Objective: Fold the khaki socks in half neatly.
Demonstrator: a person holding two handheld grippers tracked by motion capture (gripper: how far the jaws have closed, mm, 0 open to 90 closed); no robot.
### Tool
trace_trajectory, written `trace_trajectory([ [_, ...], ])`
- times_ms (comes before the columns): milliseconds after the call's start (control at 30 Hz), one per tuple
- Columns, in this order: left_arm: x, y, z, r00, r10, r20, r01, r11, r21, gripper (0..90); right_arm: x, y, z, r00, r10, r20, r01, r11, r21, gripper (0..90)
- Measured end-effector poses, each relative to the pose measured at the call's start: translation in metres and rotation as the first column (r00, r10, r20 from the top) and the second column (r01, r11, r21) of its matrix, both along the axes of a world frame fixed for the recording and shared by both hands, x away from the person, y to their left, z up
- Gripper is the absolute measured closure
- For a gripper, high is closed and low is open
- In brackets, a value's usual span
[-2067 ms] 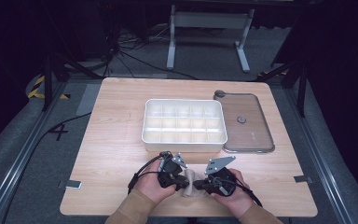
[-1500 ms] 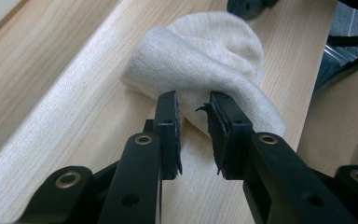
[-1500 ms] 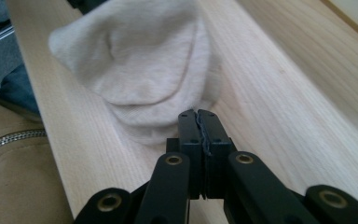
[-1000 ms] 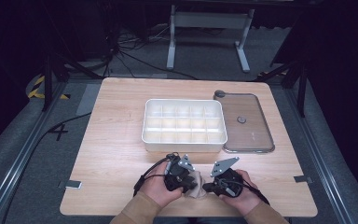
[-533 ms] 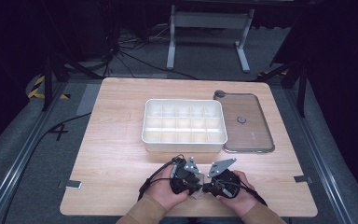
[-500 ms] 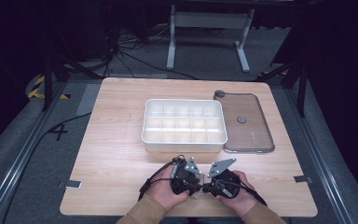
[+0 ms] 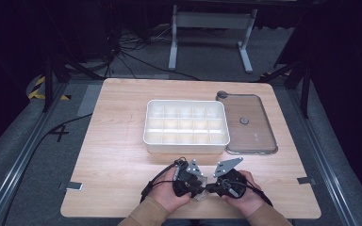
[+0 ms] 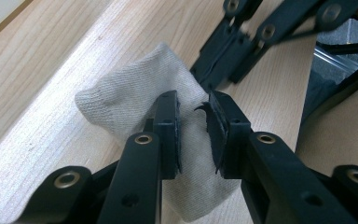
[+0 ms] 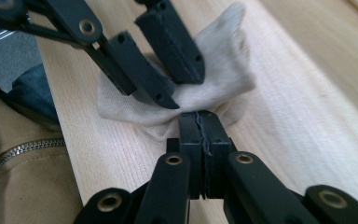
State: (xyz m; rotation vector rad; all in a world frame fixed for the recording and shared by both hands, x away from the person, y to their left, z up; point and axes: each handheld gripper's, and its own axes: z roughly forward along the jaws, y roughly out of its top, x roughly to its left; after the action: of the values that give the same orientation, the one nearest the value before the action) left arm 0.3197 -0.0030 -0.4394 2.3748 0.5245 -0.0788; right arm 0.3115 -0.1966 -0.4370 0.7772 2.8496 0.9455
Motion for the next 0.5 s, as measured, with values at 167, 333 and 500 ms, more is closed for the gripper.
trace_trajectory([
  [167,0.0,0.0,0.0,1.0,0.001,-0.002,-0.001,1.0,0.001,74.0,0.001,-0.006,0.015,0.9987,-0.03,0.04,0.028,0.998,0.055,89.4],
  [333,-0.001,0.0,0.0,1.0,0.005,-0.008,-0.005,1.0,-0.002,73.1,0.005,-0.002,0.02,0.9969,-0.044,0.065,0.038,0.994,0.098,89.5],
  [500,0.0,0.0,0.001,1.0,0.001,0.001,-0.001,1.0,-0.007,72.1,0.01,0.005,0.019,0.9972,-0.045,0.06,0.039,0.994,0.102,89.5],
])
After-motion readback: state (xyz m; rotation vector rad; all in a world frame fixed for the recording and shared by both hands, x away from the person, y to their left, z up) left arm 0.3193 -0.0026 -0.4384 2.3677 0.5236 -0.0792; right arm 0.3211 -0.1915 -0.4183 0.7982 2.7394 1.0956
